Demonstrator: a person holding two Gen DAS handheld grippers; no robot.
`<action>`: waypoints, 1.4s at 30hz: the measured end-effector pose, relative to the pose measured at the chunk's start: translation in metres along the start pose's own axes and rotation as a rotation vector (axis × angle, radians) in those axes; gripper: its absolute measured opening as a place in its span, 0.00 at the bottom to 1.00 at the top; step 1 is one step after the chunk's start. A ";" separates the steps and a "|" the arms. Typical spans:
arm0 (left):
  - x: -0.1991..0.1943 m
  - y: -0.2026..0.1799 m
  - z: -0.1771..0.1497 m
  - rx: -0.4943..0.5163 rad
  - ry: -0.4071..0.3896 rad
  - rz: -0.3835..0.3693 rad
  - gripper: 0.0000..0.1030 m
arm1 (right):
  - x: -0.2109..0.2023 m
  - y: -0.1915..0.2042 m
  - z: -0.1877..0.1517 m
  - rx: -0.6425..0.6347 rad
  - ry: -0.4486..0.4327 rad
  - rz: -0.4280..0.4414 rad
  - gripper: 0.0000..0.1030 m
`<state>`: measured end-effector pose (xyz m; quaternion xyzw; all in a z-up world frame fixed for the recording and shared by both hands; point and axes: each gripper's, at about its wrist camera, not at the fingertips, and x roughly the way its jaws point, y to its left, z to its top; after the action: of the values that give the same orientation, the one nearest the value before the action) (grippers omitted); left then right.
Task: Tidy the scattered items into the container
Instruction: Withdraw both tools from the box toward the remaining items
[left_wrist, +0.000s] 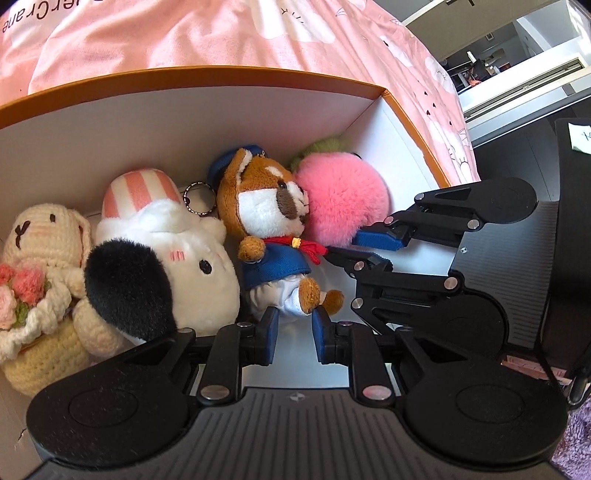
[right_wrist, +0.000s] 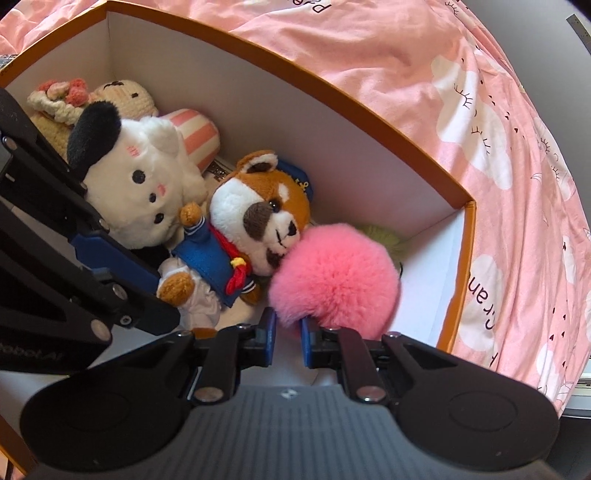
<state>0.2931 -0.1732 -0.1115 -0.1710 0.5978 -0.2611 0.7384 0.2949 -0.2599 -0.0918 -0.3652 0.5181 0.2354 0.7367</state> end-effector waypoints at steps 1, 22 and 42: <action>-0.001 0.000 0.000 0.001 0.001 0.001 0.23 | -0.002 0.000 -0.001 0.007 -0.005 0.012 0.15; -0.117 -0.017 -0.046 0.127 -0.211 0.058 0.25 | -0.114 0.005 -0.049 0.241 -0.333 0.083 0.51; -0.236 0.060 -0.167 0.049 -0.434 0.373 0.25 | -0.174 0.181 -0.035 0.344 -0.664 0.276 0.42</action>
<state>0.1061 0.0240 0.0040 -0.0921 0.4403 -0.0927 0.8883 0.0811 -0.1692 0.0107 -0.0673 0.3276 0.3475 0.8760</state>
